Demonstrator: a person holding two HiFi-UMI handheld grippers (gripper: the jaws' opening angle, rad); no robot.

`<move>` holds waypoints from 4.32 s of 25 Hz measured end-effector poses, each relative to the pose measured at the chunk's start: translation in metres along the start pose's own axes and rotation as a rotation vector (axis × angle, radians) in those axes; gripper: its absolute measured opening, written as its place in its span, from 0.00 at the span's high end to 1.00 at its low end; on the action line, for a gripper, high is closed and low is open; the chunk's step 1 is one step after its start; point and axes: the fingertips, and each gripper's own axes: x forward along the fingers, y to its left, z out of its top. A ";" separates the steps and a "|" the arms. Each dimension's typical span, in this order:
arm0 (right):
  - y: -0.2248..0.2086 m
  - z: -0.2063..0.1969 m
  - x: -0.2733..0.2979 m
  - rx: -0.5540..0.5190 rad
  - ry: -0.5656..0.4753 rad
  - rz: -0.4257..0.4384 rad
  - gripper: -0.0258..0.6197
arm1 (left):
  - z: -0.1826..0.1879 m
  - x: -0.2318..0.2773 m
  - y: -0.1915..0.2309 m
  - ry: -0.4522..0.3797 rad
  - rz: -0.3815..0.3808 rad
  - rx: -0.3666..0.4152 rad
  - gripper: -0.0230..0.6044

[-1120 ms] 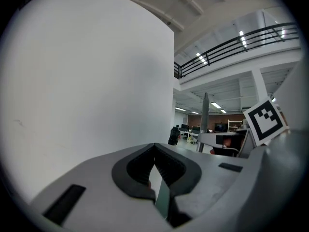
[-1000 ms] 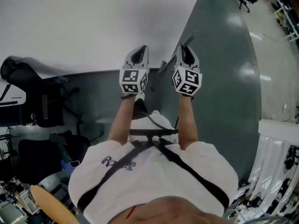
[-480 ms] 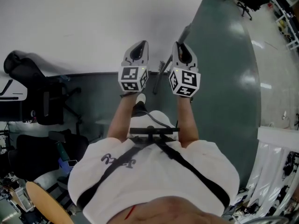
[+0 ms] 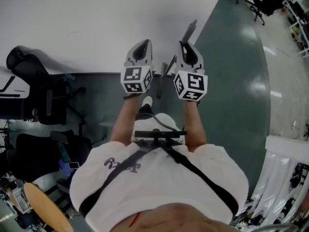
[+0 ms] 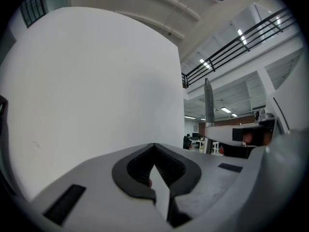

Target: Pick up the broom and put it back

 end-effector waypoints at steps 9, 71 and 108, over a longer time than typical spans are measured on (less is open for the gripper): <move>0.024 -0.018 0.020 -0.029 0.044 0.045 0.84 | -0.004 -0.008 0.030 -0.009 0.033 -0.033 0.95; -0.122 -0.578 0.053 0.123 0.825 -0.634 0.84 | -0.405 0.093 0.077 0.512 -0.143 -0.133 0.94; -0.170 -0.583 0.126 0.142 0.820 -0.454 0.83 | -0.416 0.100 0.057 0.531 -0.127 -0.170 0.94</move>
